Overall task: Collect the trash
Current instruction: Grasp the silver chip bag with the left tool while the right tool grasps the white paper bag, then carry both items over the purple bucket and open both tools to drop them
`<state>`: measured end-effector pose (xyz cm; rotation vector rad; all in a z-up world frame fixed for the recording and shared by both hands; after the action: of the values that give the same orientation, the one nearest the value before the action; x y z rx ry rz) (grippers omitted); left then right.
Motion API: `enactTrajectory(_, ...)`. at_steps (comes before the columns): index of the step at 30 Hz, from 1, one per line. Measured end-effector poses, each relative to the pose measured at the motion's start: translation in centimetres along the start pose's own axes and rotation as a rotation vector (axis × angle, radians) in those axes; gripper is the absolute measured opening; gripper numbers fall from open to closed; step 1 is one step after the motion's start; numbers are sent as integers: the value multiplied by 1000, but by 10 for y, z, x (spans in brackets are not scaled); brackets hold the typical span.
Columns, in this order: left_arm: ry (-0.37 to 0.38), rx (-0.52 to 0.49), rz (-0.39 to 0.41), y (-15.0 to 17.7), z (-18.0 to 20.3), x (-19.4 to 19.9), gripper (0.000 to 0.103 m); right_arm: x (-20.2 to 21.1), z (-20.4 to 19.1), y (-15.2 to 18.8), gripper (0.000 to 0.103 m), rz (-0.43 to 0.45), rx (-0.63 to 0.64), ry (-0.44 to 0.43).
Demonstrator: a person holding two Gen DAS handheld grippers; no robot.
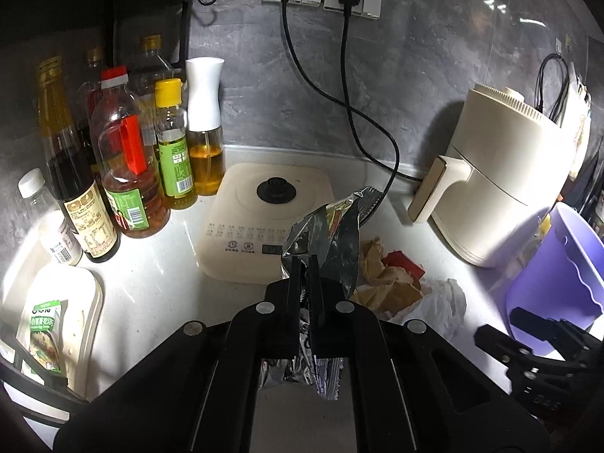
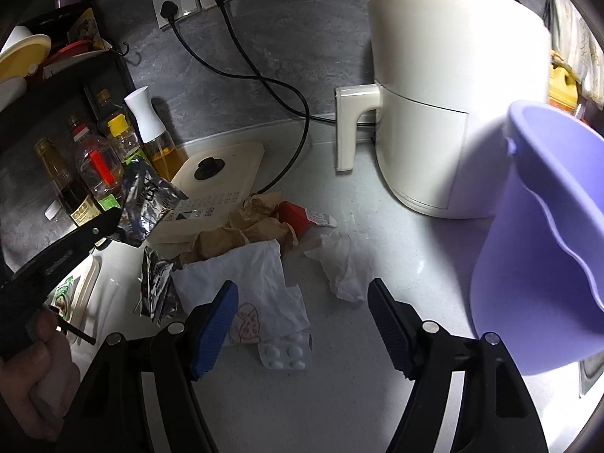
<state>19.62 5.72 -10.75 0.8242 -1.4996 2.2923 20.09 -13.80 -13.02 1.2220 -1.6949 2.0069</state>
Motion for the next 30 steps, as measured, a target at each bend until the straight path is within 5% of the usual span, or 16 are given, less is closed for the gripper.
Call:
enactTrajectory(10, -4, -3, -14, 1, 1, -7, 4, -42, -11, -11, 64, -30, 7, -40)
enactTrajectory(12, -4, -4, -16, 1, 1, -7, 4, -50, -15, -8, 47, -49, 10, -62)
enactTrajectory(14, -3, -3, -16, 1, 2, -6, 4, -53, -18, -6, 12, -64, 13, -96)
enactTrajectory(16, 1, -4, -10, 0, 4, -3, 4, -46, -18, -6, 5, -42, 15, -96)
enactTrajectory(30, 63, -18, 58, -13, 39, 34, 4, 39, -10, -26, 4, 125, 42, -65)
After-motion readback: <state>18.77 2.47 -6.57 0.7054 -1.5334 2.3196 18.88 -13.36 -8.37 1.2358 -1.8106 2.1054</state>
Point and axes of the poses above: each gripper's, at about its wrist camera, not at the fingertips, and x roughly against the way its jaws point, z to its right, y to its underside, the point moved 8 cm from there along -x, roughly the way its jaws point, and after that the axes turned 13 degrees about x, right-handed, at the moved point
